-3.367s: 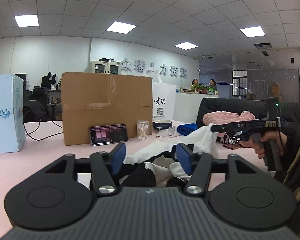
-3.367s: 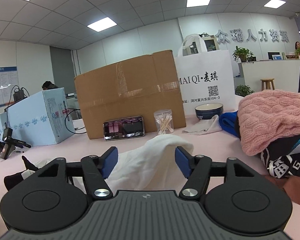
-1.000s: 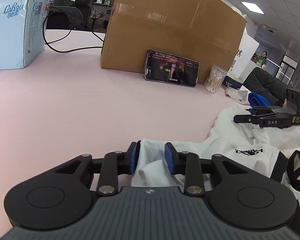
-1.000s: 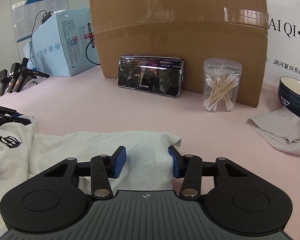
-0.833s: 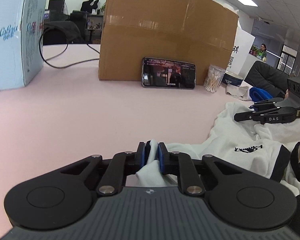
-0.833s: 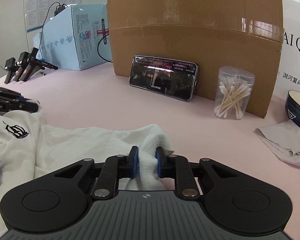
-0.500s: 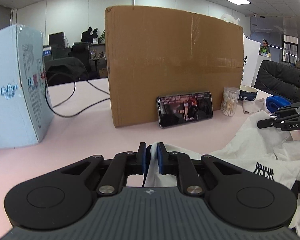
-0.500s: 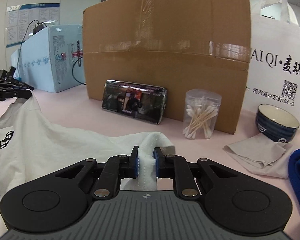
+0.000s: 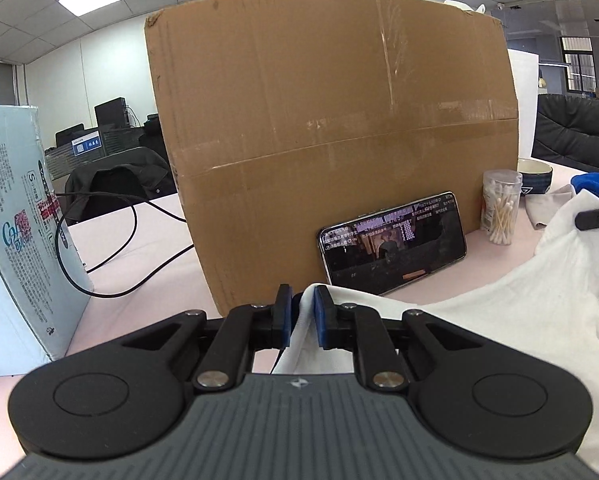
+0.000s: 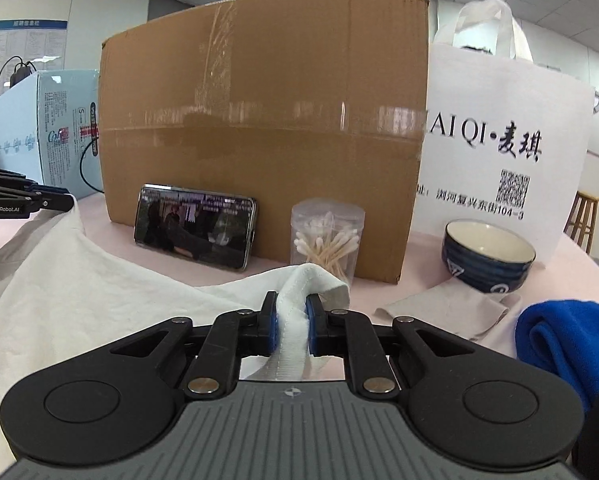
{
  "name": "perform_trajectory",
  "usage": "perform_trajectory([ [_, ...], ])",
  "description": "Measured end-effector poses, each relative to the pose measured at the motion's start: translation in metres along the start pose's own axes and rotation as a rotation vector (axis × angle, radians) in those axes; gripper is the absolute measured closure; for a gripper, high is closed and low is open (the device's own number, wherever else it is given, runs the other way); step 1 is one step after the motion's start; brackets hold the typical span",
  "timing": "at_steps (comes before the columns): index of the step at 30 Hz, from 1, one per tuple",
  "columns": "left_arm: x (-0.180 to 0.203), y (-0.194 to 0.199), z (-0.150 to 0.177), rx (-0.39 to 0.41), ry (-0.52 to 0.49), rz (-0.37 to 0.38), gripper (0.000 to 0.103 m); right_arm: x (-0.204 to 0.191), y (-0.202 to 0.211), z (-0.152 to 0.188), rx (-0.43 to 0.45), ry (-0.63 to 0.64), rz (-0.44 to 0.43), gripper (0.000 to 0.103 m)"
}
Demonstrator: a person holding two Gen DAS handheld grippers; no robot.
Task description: Fold clothes
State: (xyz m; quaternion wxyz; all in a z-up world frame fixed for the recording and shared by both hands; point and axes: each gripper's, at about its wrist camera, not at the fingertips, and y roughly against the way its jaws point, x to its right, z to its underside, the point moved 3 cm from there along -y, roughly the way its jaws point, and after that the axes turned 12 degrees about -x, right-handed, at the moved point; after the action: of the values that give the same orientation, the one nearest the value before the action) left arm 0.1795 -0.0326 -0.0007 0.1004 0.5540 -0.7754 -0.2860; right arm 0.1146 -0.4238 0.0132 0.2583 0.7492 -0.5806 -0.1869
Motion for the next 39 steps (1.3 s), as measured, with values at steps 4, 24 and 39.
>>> perform_trajectory([
  [4,-0.018,0.003,-0.001,0.021,0.084,-0.059,0.042,0.005,0.006,0.002,0.003,-0.051,-0.005,0.031],
  [24,0.032,0.181,0.101,0.117,0.154,0.147,0.022,-0.005,0.082,0.012,0.217,-0.101,0.008,0.02],
  [39,0.117,0.229,0.152,0.029,-0.01,0.489,0.022,-0.026,0.174,0.094,0.221,-0.215,0.083,0.017],
])
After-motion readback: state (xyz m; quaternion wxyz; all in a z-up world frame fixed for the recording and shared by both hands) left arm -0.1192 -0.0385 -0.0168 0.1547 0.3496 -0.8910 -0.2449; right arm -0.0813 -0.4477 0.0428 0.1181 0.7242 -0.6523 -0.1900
